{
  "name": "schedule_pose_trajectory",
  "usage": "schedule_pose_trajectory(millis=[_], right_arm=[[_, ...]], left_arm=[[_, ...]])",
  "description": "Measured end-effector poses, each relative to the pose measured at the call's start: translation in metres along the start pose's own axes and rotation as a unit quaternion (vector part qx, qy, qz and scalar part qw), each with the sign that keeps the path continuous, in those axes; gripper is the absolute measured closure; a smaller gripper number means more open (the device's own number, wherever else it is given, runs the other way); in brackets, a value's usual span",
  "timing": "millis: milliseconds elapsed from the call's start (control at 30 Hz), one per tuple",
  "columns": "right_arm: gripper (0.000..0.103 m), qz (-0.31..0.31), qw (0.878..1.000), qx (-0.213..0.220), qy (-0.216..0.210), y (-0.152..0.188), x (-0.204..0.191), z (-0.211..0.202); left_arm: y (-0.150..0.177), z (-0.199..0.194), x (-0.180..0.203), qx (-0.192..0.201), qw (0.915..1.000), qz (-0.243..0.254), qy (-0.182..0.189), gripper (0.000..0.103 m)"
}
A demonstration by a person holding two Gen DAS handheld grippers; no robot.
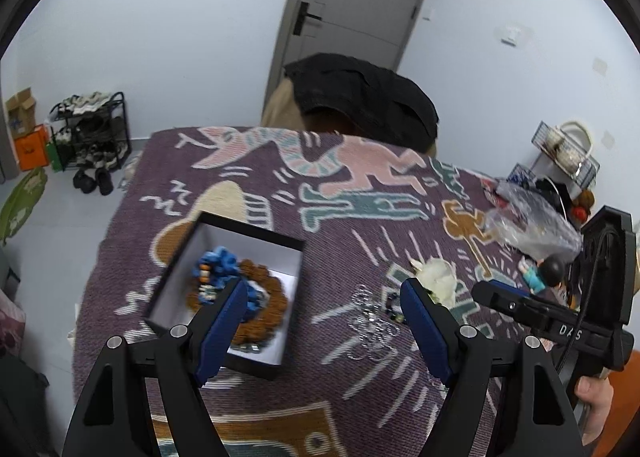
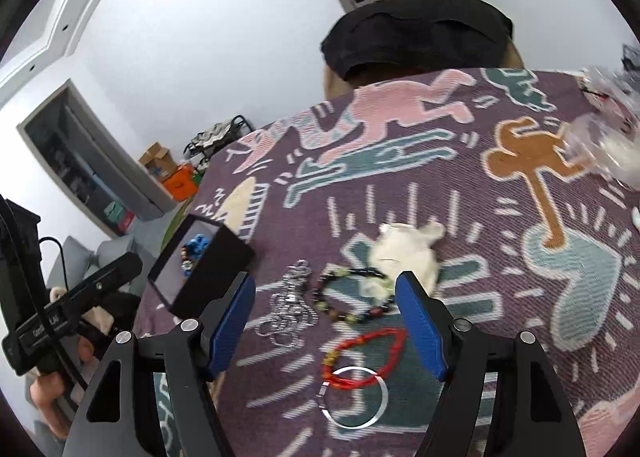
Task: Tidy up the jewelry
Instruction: 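Move the left gripper to the silver chains and grasp them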
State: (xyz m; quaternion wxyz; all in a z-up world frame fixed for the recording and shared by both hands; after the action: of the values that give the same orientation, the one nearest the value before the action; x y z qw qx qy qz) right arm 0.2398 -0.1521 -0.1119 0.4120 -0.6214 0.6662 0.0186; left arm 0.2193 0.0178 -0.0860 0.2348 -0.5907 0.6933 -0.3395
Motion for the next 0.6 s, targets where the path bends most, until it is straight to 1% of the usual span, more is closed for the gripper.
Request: schedule_pose_trajectory(millis=[100, 300, 400, 500, 600], right_arm=[[0.030, 0.014, 1.000, 0.004, 0.001, -0.003, 0.014, -0.003], [0.030, 0.036, 0.999, 0.009, 0.002, -0.010, 0.036, -0.007], [0.030, 0.046, 0.999, 0.013, 0.004, -0.013, 0.045, -0.010], [0.030, 0.053, 0.998, 0.016, 0.006, -0.014, 0.051, -0.011], [0.030, 0.058, 0.998, 0.018, 0.010, -0.015, 0.059, -0.010]], left_arm=[[0.000, 0.011, 0.015, -0.011, 0.9998, 0.012, 0.007, 0.024], [0.004, 0.039, 0.043, -0.045, 0.9984, 0.026, 0.022, 0.030], [0.006, 0.052, 0.050, -0.060, 0.9975, 0.034, 0.015, 0.032], [0.011, 0.067, 0.055, -0.080, 0.9962, 0.030, 0.014, 0.037], [0.015, 0.079, 0.057, -0.093, 0.9952, 0.030, 0.005, 0.037]])
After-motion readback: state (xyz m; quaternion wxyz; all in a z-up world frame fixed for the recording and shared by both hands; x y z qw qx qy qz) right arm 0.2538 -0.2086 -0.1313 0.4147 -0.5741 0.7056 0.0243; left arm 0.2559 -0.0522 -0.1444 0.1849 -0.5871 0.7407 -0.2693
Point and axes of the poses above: each gripper's, at about its wrist camera, not at the fingertips, and z roughly the way its jaws point, x to its right, y to its underside, the point moved 9 cm from there along z, roughly the way its jaws point, and after that the axes turned 14 degrees about z, right-handed, at the moved point
